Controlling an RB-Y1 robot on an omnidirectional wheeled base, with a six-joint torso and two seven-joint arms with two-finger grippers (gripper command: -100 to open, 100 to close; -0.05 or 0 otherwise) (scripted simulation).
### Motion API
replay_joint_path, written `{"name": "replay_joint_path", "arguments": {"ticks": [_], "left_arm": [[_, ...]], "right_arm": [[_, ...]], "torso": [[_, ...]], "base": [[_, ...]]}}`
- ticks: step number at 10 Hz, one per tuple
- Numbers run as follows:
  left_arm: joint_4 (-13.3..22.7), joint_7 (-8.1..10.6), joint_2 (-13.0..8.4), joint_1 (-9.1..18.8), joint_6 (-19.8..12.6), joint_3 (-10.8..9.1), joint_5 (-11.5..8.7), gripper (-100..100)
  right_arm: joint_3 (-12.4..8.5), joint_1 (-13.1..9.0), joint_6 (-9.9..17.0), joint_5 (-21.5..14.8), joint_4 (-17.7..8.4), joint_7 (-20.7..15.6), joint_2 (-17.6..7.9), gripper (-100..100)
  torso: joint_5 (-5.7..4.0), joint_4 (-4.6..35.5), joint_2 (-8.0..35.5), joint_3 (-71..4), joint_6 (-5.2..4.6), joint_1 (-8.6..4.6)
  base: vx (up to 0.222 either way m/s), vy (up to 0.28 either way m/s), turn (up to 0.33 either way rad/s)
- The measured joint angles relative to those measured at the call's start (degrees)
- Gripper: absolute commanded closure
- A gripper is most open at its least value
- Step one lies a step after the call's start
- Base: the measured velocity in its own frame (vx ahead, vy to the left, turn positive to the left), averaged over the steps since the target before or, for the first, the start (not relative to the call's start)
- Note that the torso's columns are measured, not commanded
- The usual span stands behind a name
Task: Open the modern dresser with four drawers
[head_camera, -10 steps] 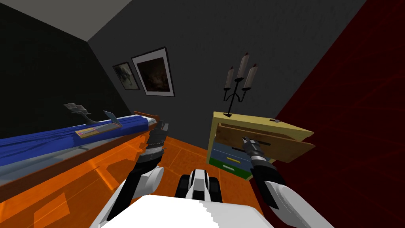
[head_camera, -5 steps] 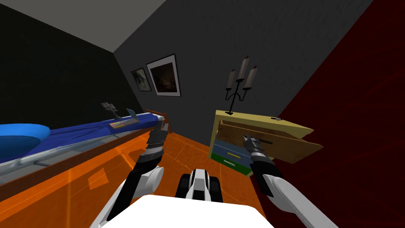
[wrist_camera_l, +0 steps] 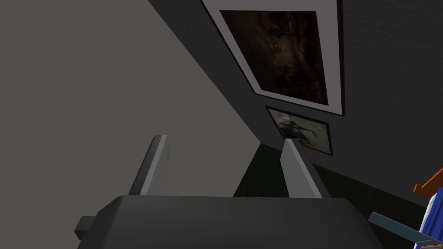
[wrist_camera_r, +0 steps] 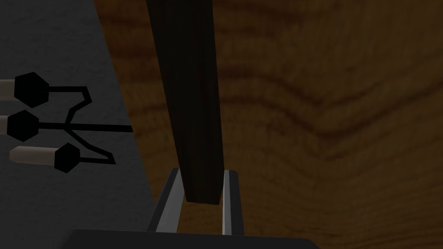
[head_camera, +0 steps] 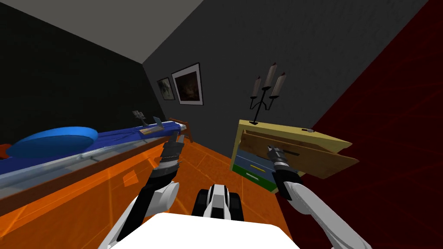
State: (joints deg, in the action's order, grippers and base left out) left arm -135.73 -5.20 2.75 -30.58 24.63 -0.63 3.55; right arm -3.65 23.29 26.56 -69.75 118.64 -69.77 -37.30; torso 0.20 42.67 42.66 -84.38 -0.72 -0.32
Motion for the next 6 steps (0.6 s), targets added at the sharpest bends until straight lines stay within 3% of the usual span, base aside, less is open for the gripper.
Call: {"name": "replay_joint_path", "arguments": {"ticks": [1, 3, 5, 6], "left_arm": [[0.0, 0.0, 0.0, 0.0, 0.0, 0.0, 0.0, 0], [0.0, 0.0, 0.0, 0.0, 0.0, 0.0, 0.0, 0], [0.0, 0.0, 0.0, 0.0, 0.0, 0.0, 0.0, 0], [0.0, 0.0, 0.0, 0.0, 0.0, 0.0, 0.0, 0]], "right_arm": [[0.0, -0.7, 0.2, 1.0, -1.2, -0.6, -0.5, 100], [-2.8, -3.0, -1.0, -1.8, -4.3, 0.7, 0.1, 100], [-2.9, -5.5, -1.5, -2.2, -7.4, 0.7, 0.4, 100], [-2.8, -6.4, -1.5, -2.8, -9.1, 0.9, 0.7, 100]], "torso": [[-0.13, -0.1, 0.0, 0.0, -0.03, -0.25], [0.05, 0.2, 0.7, 0.5, 0.2, 0.15], [0.14, 0.2, 0.3, 0.2, -0.17, 0.05], [-0.01, 0.1, 0.1, 0.1, -0.13, -0.12]], "base": [[-0.157, 0.026, 0.311], [-0.183, 0.001, 0.144], [-0.012, 0.006, -0.022], [-0.153, -0.007, 0.329]]}}
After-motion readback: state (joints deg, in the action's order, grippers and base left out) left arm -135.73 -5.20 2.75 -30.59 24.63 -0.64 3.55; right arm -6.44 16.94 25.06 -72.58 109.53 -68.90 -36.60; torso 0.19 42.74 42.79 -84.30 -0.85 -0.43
